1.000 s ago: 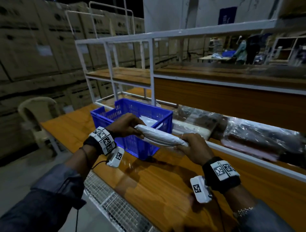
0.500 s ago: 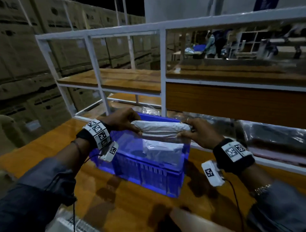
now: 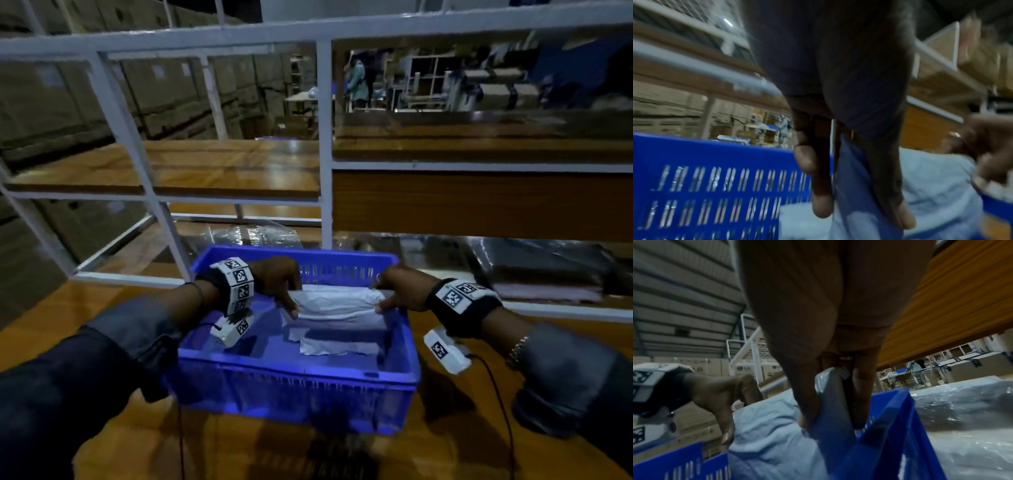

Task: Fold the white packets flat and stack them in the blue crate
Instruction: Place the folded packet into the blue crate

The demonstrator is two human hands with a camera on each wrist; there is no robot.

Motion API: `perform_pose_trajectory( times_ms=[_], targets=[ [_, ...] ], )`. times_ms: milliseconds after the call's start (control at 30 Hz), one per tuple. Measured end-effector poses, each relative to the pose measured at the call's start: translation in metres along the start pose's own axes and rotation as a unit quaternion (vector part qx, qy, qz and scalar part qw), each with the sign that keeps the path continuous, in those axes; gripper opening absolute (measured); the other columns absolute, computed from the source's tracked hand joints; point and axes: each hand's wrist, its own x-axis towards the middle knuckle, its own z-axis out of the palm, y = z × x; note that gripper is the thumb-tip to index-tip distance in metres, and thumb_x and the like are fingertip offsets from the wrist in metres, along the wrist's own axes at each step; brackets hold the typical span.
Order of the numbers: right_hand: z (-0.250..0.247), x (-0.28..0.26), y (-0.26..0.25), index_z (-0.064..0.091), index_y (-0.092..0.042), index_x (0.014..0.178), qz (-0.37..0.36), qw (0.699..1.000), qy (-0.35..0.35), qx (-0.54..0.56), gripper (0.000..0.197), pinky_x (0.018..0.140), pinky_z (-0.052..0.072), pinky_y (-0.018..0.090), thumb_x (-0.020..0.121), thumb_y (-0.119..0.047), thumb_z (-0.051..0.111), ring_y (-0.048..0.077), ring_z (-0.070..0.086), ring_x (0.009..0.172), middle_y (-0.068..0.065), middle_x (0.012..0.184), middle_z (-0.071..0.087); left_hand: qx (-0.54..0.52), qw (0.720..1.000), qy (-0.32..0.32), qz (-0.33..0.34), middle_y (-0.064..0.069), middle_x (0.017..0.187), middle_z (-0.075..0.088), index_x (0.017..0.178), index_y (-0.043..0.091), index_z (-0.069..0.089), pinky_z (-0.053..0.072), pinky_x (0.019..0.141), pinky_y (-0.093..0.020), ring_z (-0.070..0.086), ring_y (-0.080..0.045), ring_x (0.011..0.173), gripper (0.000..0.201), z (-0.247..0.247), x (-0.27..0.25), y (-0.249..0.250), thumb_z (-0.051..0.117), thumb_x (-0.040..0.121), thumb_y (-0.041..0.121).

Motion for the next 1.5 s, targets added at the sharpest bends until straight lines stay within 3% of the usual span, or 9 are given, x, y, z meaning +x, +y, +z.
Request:
perform_pose_trajectory(
  times_ms=[200, 333, 467, 800, 967, 1133, 1267, 1367, 1500],
  targets=[
    [0.014, 0.027, -0.016, 0.069, -0.012, 0.107, 0.029, 0.986, -0.110, -0.125, 0.047, 0.084, 0.053, 0.036, 0.073, -0.038, 0.087, 0.032, 0.064, 0.104, 0.012, 0.113, 0.067, 0.041, 0.995, -0.080, 0.041, 0.010, 0.048, 0.058, 0.053, 0.018, 0.055, 0.042, 0.056, -0.017, 0.051, 0.001, 0.045, 0.047, 0.034, 0.033, -0.004, 0.091, 0.071, 0.042],
    [0.044, 0.037, -0.020, 0.063, -0.018, 0.111, 0.023, 0.965, -0.142, -0.218, 0.059, 0.079, 0.045, 0.032, 0.066, -0.044, 0.090, 0.033, 0.064, 0.108, 0.009, 0.120, 0.062, 0.061, 0.991, -0.086, 0.076, -0.002, 0.050, 0.055, 0.052, 0.013, 0.051, 0.041, 0.058, -0.028, 0.048, -0.017, 0.049, 0.055, 0.058, 0.055, -0.010, 0.089, 0.071, 0.047],
    [0.061, 0.043, -0.016, 0.060, -0.017, 0.120, 0.002, 0.955, -0.129, -0.266, 0.064, 0.088, 0.049, 0.037, 0.071, -0.049, 0.085, 0.033, 0.064, 0.110, 0.010, 0.120, 0.064, 0.095, 0.986, -0.092, 0.099, 0.006, 0.046, 0.045, 0.050, 0.019, 0.043, 0.044, 0.058, -0.030, 0.043, -0.017, 0.046, 0.059, 0.072, 0.071, -0.011, 0.090, 0.071, 0.047],
    [0.067, 0.047, -0.017, 0.056, -0.020, 0.128, 0.000, 0.933, -0.143, -0.331, 0.069, 0.093, 0.050, 0.038, 0.071, -0.047, 0.084, 0.031, 0.064, 0.115, 0.008, 0.125, 0.064, 0.151, 0.986, -0.061, 0.028, 0.005, 0.063, 0.060, 0.063, 0.018, 0.058, 0.050, 0.064, -0.029, 0.061, -0.022, 0.067, 0.057, 0.086, 0.077, -0.015, 0.088, 0.056, 0.066],
    [0.056, 0.043, -0.021, 0.061, -0.016, 0.117, 0.033, 0.950, -0.122, -0.286, 0.065, 0.088, 0.049, 0.037, 0.066, -0.046, 0.088, 0.032, 0.063, 0.112, 0.008, 0.120, 0.065, 0.141, 0.989, -0.018, 0.038, 0.004, 0.075, 0.067, 0.069, 0.020, 0.057, 0.030, 0.055, -0.024, 0.060, -0.020, 0.072, 0.057, 0.078, 0.061, -0.012, 0.085, 0.060, 0.069],
    [0.029, 0.034, -0.025, 0.070, -0.020, 0.100, 0.064, 0.976, -0.083, -0.191, 0.050, 0.082, 0.054, 0.032, 0.059, -0.035, 0.093, 0.027, 0.067, 0.100, 0.005, 0.108, 0.070, 0.140, 0.989, 0.020, 0.030, 0.015, 0.075, 0.060, 0.088, 0.024, 0.067, 0.038, 0.062, -0.027, 0.059, -0.014, 0.081, 0.061, 0.058, 0.041, 0.001, 0.084, 0.056, 0.073],
    [-0.003, 0.020, -0.023, 0.073, -0.014, 0.108, 0.060, 0.995, -0.041, -0.064, 0.044, 0.061, 0.047, 0.023, 0.071, -0.029, 0.091, 0.020, 0.062, 0.091, 0.004, 0.111, 0.066, 0.150, 0.985, 0.079, 0.044, 0.013, 0.075, 0.061, 0.093, 0.024, 0.068, 0.040, 0.061, -0.028, 0.062, -0.017, 0.084, 0.061, 0.030, 0.024, 0.026, 0.080, 0.061, 0.075],
    [-0.030, -0.005, -0.027, 0.074, -0.010, 0.104, 0.033, 0.999, 0.030, 0.014, 0.043, 0.070, 0.045, 0.026, 0.072, -0.032, 0.091, 0.020, 0.064, 0.092, 0.001, 0.097, 0.069, 0.113, 0.982, 0.130, 0.079, 0.014, 0.078, 0.065, 0.095, 0.024, 0.069, 0.052, 0.069, -0.033, 0.064, -0.014, 0.081, 0.057, 0.001, 0.010, 0.049, 0.075, 0.068, 0.074],
    [-0.049, -0.061, -0.024, 0.076, -0.016, 0.103, 0.008, 0.993, 0.090, 0.080, 0.043, 0.078, 0.056, 0.029, 0.070, -0.038, 0.091, 0.009, 0.067, 0.092, -0.004, 0.098, 0.073, 0.045, 0.954, 0.266, 0.129, 0.018, 0.072, 0.063, 0.088, 0.028, 0.073, 0.039, 0.056, -0.014, 0.059, 0.000, 0.065, 0.049, -0.026, -0.012, 0.089, 0.076, 0.068, 0.072]
  ],
)
